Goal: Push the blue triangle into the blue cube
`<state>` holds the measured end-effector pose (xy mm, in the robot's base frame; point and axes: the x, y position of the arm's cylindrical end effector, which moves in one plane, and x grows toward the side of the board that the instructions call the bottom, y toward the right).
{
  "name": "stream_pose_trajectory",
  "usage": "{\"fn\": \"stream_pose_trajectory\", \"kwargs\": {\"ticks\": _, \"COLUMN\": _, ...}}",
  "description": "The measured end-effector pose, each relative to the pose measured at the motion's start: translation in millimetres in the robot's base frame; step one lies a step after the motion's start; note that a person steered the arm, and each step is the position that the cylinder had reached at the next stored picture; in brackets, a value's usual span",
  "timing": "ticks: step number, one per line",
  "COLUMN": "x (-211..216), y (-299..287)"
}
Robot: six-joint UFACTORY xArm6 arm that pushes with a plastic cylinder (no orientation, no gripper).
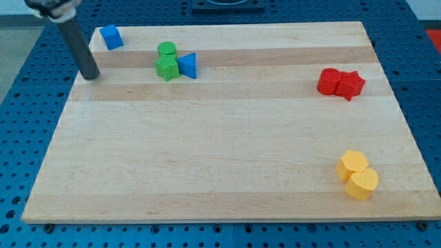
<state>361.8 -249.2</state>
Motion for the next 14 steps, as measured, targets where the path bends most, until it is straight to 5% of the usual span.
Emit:
{"fn": "stream_pose_trajectory", "kwargs": {"ticks": 2, "x": 25, "y": 131}}
{"fn": "stream_pose_trajectory", "kwargs": {"ticks": 7, "x": -53, "y": 210}}
{"fn": "stream_pose_trajectory", "kwargs": {"ticks": 12, "x": -135, "y": 123}}
{"fn": "stream_pose_trajectory", "kwargs": {"ticks": 14, "x": -129, "y": 92}}
